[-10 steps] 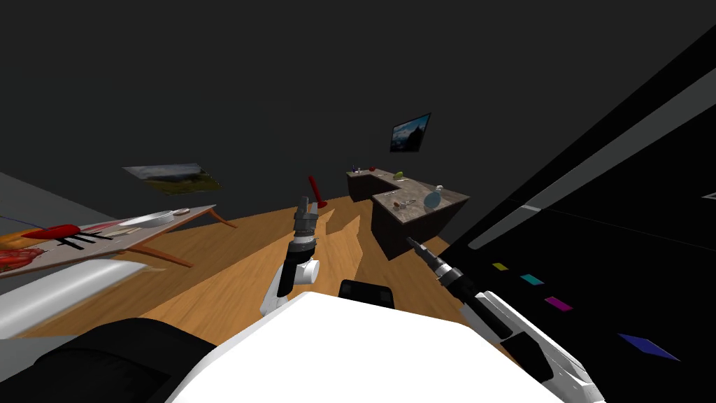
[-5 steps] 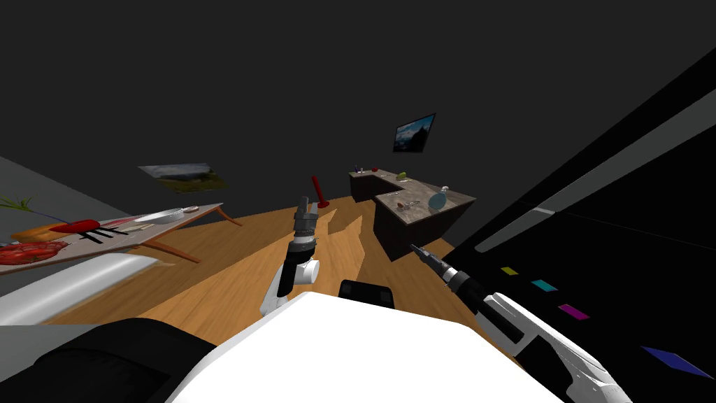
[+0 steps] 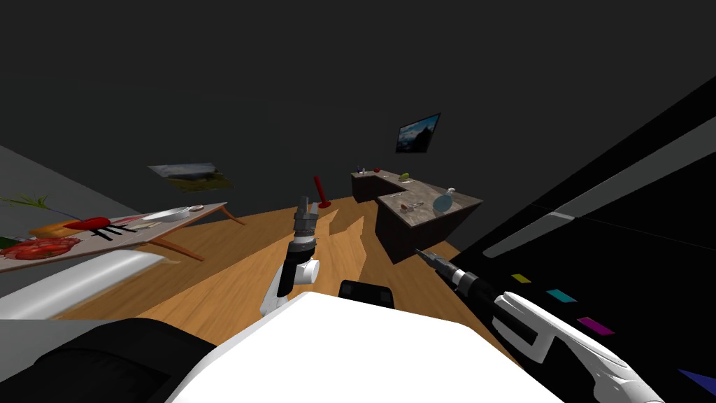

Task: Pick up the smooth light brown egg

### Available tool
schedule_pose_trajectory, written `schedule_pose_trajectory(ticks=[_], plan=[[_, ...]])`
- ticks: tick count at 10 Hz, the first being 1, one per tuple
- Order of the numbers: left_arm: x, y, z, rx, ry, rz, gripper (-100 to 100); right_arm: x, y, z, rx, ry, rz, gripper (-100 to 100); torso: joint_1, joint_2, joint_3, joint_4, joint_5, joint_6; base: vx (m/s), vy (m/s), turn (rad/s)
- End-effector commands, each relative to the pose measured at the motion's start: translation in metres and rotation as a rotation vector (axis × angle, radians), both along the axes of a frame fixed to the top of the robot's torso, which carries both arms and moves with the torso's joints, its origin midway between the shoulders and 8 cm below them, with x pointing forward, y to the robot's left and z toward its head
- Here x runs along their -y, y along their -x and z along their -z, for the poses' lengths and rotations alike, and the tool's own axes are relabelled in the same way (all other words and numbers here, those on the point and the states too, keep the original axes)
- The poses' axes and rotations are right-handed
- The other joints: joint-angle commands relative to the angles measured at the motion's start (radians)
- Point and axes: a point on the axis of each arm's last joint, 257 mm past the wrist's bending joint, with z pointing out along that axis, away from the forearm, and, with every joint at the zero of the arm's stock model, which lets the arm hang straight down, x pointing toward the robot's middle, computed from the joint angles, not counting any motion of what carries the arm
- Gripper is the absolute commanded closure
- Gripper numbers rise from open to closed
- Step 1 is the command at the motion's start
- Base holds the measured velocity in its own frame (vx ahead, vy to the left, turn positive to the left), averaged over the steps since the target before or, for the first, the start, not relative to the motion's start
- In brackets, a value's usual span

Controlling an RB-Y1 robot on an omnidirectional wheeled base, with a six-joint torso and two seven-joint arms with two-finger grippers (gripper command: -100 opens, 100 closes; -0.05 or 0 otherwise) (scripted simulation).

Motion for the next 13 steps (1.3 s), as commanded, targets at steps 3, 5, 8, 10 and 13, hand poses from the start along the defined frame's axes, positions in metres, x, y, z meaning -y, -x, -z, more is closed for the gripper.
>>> schedule_pose_trajectory(ticks=[3, 5, 8, 10, 13], plan=[[0.0, 0.0, 0.0, 0.0, 0.0, 0.0, 0, 0.044, 0.008, 0.017, -0.05, 0.154, -0.029, -100, -0.001, -0.001, 0.0, 0.0, 0.0, 0.0, 0.066, 0.014, 0.04], [0.0, 0.0, 0.0, 0.0, 0.0, 0.0, 0, 0.065, 0.013, 0.022, -0.073, 0.226, -0.042, -100, -0.002, -0.001, -0.001, 0.0, 0.0, 0.0, 0.077, 0.019, 0.034], [0.0, 0.0, 0.0, 0.0, 0.0, 0.0, 0, 0.107, 0.022, 0.028, -0.115, 0.359, -0.065, -100, -0.001, -0.005, -0.003, -0.001, 0.0, 0.0, 0.137, 0.016, 0.045], [0.0, 0.0, 0.0, 0.0, 0.0, 0.0, 0, 0.128, 0.026, 0.028, -0.135, 0.425, -0.078, -100, -0.003, -0.01, -0.006, -0.002, -0.001, 0.0, 0.19, -0.012, 0.055], [0.0, 0.0, 0.0, 0.0, 0.0, 0.0, 0, 0.181, 0.039, 0.026, -0.188, 0.583, -0.107, -100, -0.001, -0.008, -0.005, -0.002, 0.0, 0.0, 0.191, 0.003, 0.065]])
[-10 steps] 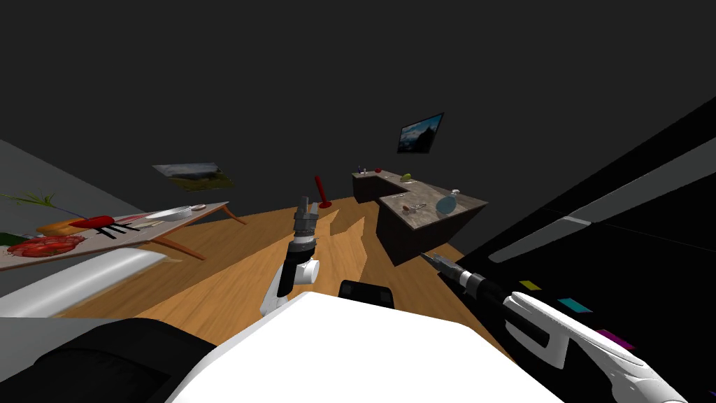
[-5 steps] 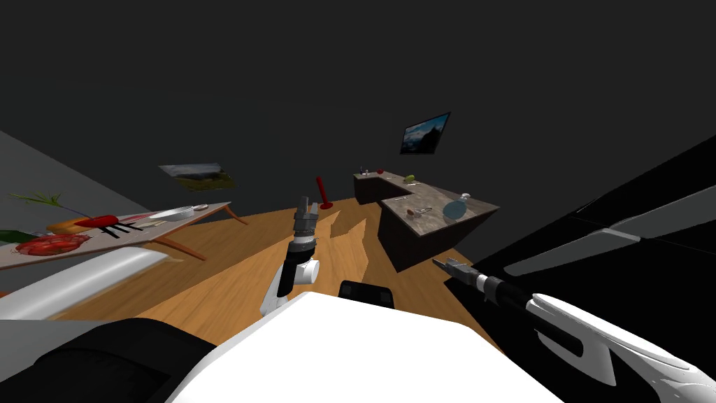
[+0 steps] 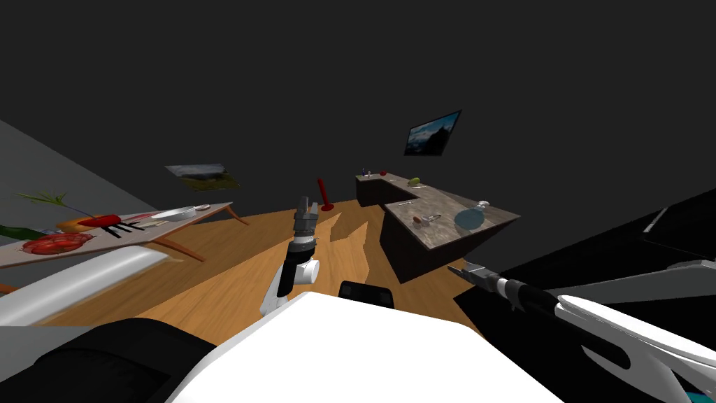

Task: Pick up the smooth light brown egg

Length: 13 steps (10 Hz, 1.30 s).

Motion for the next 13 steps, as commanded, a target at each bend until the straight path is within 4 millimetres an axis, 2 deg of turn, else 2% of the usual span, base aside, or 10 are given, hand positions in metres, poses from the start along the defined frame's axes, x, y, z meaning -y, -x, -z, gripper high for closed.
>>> schedule_pose_trajectory(ticks=[1, 4, 6, 8, 10, 11, 12, 13], plan=[[0.0, 0.0, 0.0, 0.0, 0.0, 0.0, 0, 0.025, 0.005, -0.004, -0.025, 0.077, -0.018, -100, 0.0, 0.0, 0.0, 0.0, 0.0, 0.0, 0.305, 0.0, 0.086], [0.0, 0.0, 0.0, 0.0, 0.0, 0.0, 0, 0.057, 0.015, -0.01, -0.062, 0.175, -0.043, -100, 0.001, -0.002, -0.002, -0.001, 0.0, 0.0, 0.272, 0.005, 0.099], [0.0, 0.0, 0.0, 0.0, 0.0, 0.0, 0, 0.068, 0.019, -0.011, -0.076, 0.213, -0.058, -100, 0.003, -0.003, -0.002, -0.001, 0.0, 0.0, 0.29, 0.041, 0.116], [0.0, 0.0, 0.0, 0.0, 0.0, 0.0, 0, 0.071, 0.017, -0.014, -0.075, 0.231, -0.071, -100, 0.006, -0.005, -0.003, -0.002, 0.001, -0.001, 0.284, 0.057, 0.152], [0.0, 0.0, 0.0, 0.0, 0.0, 0.0, 0, 0.066, 0.006, -0.021, -0.053, 0.231, -0.083, -100, 0.008, -0.002, -0.001, -0.001, 0.001, 0.0, 0.259, 0.081, 0.13], [0.0, 0.0, 0.0, 0.0, 0.0, 0.0, 0, 0.068, 0.01, -0.019, -0.061, 0.231, -0.079, -100, 0.009, -0.002, -0.002, -0.001, 0.002, -0.001, 0.121, 0.037, 0.037], [0.0, 0.0, 0.0, 0.0, 0.0, 0.0, 0, 0.067, 0.009, -0.02, -0.059, 0.231, -0.08, 0, 0.007, 0.006, 0.002, 0.0, 0.001, 0.001, 0.023, 0.007, -0.002], [0.0, 0.0, 0.0, 0.0, 0.0, 0.0, 0, 0.053, 0.005, -0.017, -0.04, 0.228, -0.086, -100, 0.005, 0.012, 0.007, 0.002, 0.001, 0.001, 0.05, -0.063, -0.2]])
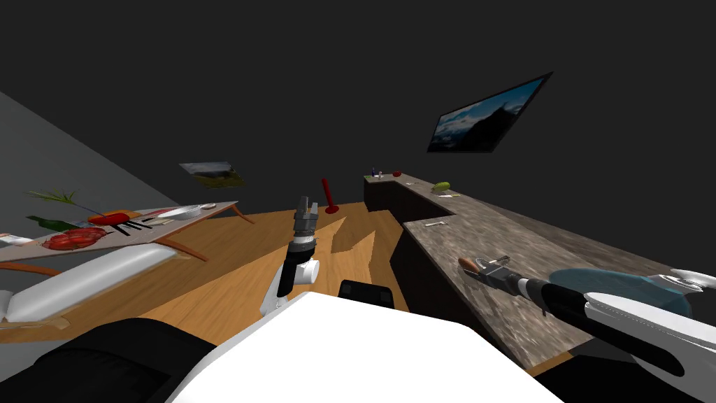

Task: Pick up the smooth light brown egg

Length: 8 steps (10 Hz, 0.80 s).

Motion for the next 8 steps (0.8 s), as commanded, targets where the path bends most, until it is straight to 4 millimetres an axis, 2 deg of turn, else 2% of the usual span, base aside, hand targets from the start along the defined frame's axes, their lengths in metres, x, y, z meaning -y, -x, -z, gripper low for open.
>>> schedule_pose_trajectory(ticks=[1, 3, 4, 8], plan=[[0.0, 0.0, 0.0, 0.0, 0.0, 0.0, 0, -0.017, -0.005, 0.002, 0.015, 0.011, -0.033, -100, 0.0, 0.0, 0.0, 0.0, 0.0, 0.0, 0.073, -0.081, -0.106], [0.0, 0.0, 0.0, 0.0, 0.0, 0.0, 0, -0.032, -0.008, 0.005, 0.03, 0.015, -0.043, -100, -0.004, -0.002, -0.001, 0.0, -0.001, 0.0, 0.082, -0.093, -0.144], [0.0, 0.0, 0.0, 0.0, 0.0, 0.0, 0, -0.042, -0.01, 0.005, 0.035, 0.012, -0.065, -100, -0.003, -0.001, -0.001, 0.0, -0.001, -0.001, 0.029, -0.026, 0.028], [0.0, 0.0, 0.0, 0.0, 0.0, 0.0, 0, -0.077, -0.01, 0.011, 0.049, 0.005, -0.084, -100, 0.0, 0.001, 0.0, 0.0, 0.0, -0.002, 0.056, -0.055, -0.123]])
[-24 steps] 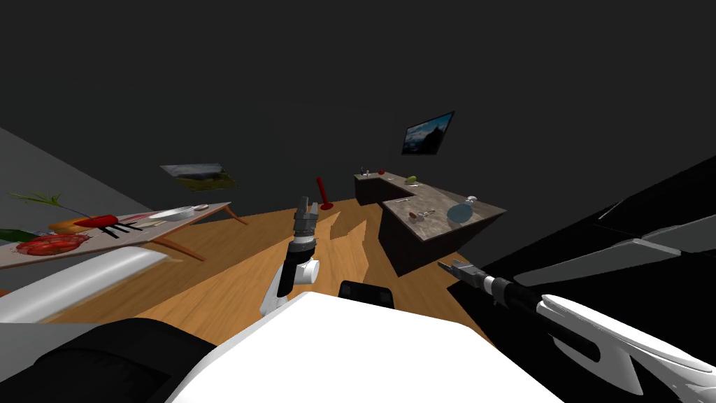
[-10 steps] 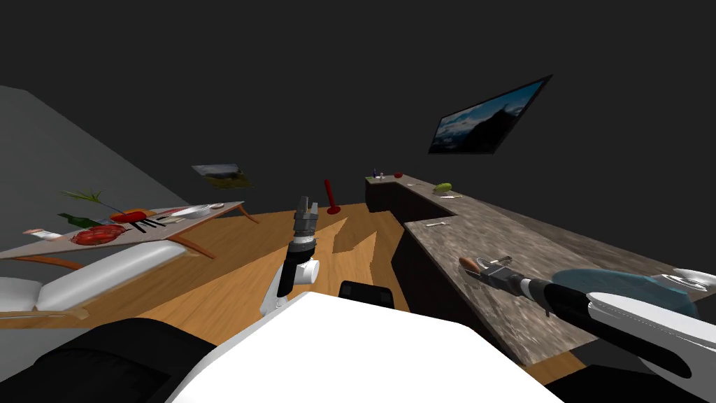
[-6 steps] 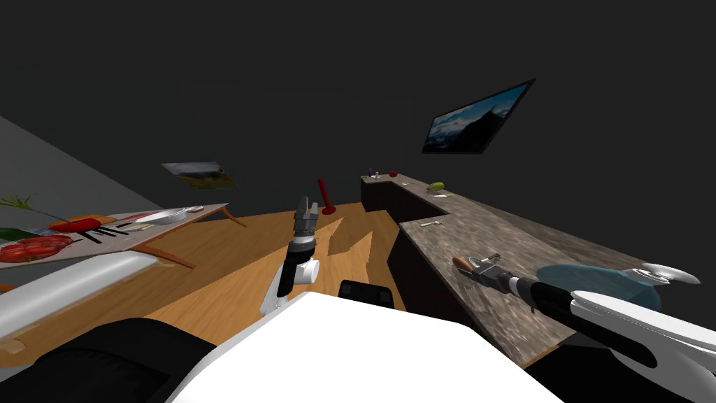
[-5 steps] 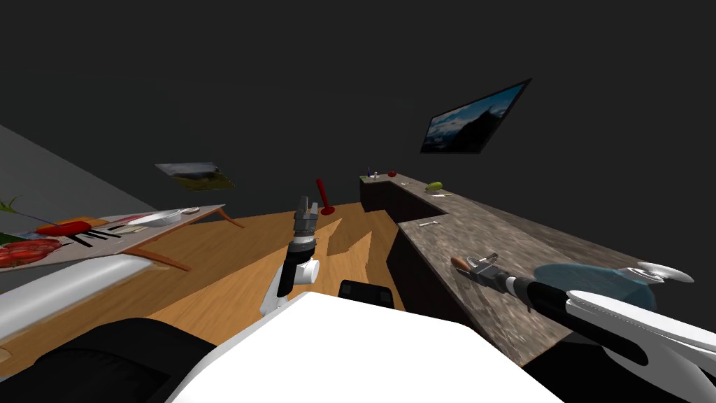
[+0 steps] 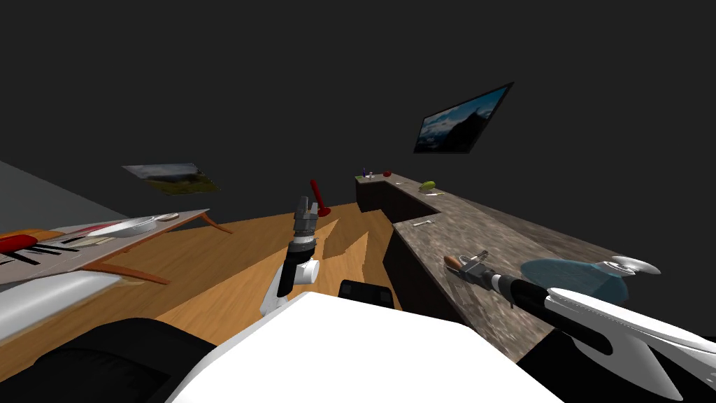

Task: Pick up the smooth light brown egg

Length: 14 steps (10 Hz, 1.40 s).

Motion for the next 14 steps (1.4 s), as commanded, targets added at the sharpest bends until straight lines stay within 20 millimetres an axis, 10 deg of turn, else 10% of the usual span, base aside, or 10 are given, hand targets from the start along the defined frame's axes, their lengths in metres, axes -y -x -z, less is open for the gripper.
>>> schedule_pose_trajectory(ticks=[1, 14], plan=[[0.0, 0.0, 0.0, 0.0, 0.0, 0.0, 0, -0.015, -0.001, 0.0, 0.008, 0.009, -0.025, -100, 0.0, 0.0, 0.0, 0.0, 0.0, 0.0, 0.066, -0.065, -0.104], [0.0, 0.0, 0.0, 0.0, 0.0, 0.0, 0, -0.114, 0.019, 0.006, -0.009, 0.01, -0.131, -100, 0.009, 0.001, -0.002, -0.005, -0.005, -0.003, 0.041, -0.017, -0.077]])
